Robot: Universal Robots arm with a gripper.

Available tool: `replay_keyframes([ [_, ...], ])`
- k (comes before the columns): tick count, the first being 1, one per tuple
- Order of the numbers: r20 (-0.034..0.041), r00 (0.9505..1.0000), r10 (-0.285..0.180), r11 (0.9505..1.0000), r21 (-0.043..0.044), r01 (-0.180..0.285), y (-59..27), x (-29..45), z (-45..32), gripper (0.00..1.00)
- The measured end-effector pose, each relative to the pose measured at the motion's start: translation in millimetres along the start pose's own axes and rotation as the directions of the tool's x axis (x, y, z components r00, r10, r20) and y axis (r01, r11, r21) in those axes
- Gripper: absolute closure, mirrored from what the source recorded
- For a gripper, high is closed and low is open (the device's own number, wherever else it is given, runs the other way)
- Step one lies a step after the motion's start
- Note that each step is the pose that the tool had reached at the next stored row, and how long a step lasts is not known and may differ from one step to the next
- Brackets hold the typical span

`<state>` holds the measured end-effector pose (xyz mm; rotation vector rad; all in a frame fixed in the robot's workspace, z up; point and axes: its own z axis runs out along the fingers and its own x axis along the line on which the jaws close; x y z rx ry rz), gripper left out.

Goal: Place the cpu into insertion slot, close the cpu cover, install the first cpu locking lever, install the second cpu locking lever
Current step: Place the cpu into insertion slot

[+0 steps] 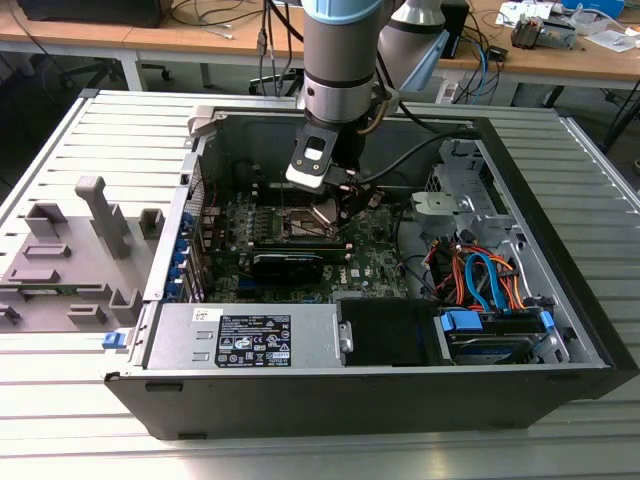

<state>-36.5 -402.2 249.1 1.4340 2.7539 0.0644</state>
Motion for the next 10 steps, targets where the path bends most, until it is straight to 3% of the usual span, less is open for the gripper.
replay_keyframes([
  [10,0.0007,1.0000,0.007,1.0000,0.0003,-0.007,0.0,0.0,0.0,0.45],
])
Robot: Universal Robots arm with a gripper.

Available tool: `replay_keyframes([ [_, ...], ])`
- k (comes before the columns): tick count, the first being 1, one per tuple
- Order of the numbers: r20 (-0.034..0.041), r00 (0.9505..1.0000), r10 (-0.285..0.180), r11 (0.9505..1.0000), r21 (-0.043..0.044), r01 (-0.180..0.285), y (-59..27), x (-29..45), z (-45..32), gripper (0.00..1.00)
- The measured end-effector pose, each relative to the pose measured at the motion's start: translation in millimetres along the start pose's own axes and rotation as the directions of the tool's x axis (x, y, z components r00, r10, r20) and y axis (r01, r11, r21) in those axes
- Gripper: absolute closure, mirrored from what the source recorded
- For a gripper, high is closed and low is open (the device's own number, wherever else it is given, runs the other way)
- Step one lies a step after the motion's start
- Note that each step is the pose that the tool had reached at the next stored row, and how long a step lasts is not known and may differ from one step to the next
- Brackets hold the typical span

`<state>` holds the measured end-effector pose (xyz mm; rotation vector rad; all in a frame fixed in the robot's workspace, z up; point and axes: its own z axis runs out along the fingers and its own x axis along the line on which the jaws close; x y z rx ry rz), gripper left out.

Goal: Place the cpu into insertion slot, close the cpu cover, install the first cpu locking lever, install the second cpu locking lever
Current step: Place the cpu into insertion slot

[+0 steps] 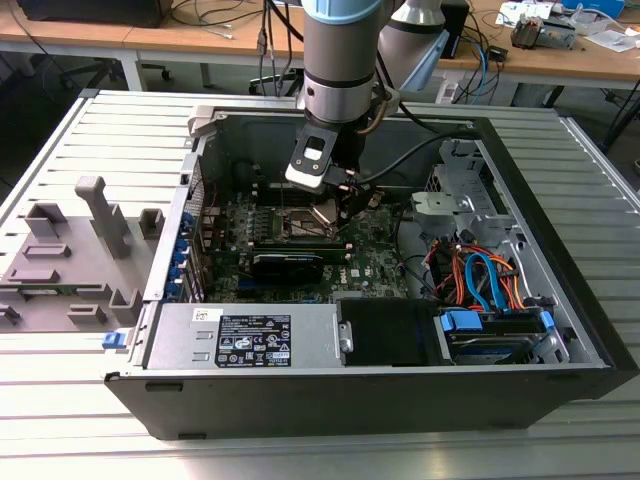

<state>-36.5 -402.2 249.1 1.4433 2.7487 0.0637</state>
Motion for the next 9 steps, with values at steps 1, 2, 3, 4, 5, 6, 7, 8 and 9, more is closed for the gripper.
replay_keyframes([
  [1,0.0001,1.0000,0.000,1.0000,0.0000,0.000,0.0,0.0,0.0,0.45],
  [2,0.0002,1.0000,0.001,1.0000,0.0001,-0.001,0.0,0.0,0.0,0.45],
  [3,0.0003,1.0000,0.002,1.0000,0.0001,-0.002,0.0,0.0,0.0,0.45],
  [4,0.0003,1.0000,0.002,1.0000,0.0001,-0.002,0.0,0.0,0.0,0.45],
  [5,0.0003,1.0000,0.003,1.0000,0.0001,-0.003,0.0,0.0,0.0,0.45],
  [6,0.0004,1.0000,0.003,1.0000,0.0002,-0.003,0.0,0.0,0.0,0.45],
  [7,0.0005,1.0000,0.004,1.0000,0.0002,-0.004,0.0,0.0,0.0,0.45],
  [8,0.0006,1.0000,0.004,1.0000,0.0003,-0.004,0.0,0.0,0.0,0.45],
  [9,0.0006,1.0000,0.005,1.0000,0.0003,-0.005,0.0,0.0,0.0,0.45],
])
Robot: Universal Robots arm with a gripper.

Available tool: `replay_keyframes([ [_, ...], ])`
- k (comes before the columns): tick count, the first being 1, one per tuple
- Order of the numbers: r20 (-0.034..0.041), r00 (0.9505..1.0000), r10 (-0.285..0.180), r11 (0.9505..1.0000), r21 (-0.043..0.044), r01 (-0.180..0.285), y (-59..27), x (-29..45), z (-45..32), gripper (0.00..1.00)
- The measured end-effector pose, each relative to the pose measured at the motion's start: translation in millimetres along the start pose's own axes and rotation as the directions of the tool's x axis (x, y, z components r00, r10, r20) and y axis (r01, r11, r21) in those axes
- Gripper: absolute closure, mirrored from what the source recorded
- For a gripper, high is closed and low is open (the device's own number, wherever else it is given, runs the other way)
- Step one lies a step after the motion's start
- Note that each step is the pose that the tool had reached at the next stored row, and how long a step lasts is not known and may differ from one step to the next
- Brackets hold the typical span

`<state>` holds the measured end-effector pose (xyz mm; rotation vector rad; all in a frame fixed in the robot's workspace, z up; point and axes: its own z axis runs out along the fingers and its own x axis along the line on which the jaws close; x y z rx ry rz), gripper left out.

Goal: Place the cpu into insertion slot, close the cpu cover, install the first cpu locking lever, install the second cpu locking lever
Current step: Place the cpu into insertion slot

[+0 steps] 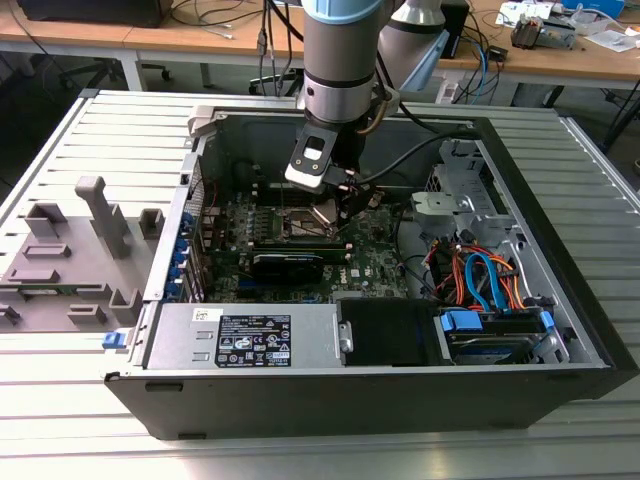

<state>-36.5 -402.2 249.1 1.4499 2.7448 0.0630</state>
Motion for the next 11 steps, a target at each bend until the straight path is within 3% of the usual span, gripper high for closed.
replay_keyframes([
  [11,0.0010,1.0000,0.006,1.0000,0.0006,-0.006,0.0,0.0,0.0,0.45],
])
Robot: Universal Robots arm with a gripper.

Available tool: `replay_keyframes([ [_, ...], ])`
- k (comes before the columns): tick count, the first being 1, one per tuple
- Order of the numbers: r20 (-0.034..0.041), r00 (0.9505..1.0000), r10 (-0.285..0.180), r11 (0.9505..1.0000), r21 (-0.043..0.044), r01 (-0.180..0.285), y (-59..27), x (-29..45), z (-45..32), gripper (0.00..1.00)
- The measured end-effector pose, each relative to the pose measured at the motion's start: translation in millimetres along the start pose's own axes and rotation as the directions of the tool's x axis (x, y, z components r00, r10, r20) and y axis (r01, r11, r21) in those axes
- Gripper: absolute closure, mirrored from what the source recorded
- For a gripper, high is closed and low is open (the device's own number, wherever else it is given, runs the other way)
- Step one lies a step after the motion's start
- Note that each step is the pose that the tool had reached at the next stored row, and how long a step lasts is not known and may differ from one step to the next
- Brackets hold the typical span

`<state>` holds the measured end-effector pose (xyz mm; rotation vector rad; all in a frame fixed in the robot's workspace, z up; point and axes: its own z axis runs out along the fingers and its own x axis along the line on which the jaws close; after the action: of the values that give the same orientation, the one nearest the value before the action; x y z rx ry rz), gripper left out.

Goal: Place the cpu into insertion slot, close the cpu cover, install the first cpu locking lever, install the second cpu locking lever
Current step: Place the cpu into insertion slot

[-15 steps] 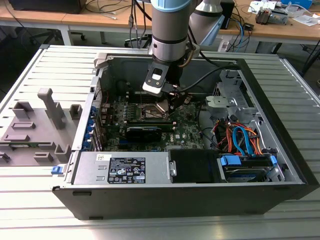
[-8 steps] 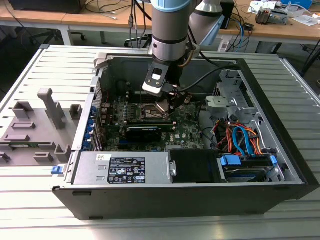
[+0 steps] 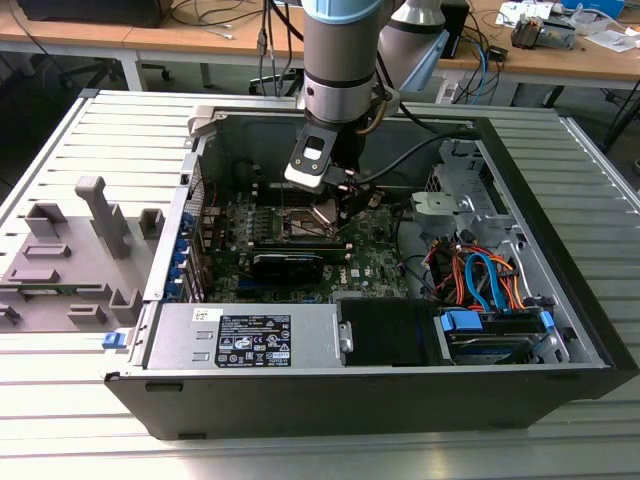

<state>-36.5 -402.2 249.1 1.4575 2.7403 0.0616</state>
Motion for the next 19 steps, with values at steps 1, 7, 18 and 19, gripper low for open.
replay_keyframes([
  [1,0.0002,1.0000,0.001,1.0000,0.0002,-0.001,0.0,0.0,0.0,0.45],
  [7,0.0014,1.0000,0.006,1.0000,0.0008,-0.006,0.0,0.0,0.0,0.45],
  [18,0.0027,0.9999,0.016,0.9999,0.0015,-0.016,0.0,0.0,0.0,0.45],
  [19,0.0028,0.9999,0.017,0.9999,0.0015,-0.017,0.0,0.0,0.0,0.45],
])
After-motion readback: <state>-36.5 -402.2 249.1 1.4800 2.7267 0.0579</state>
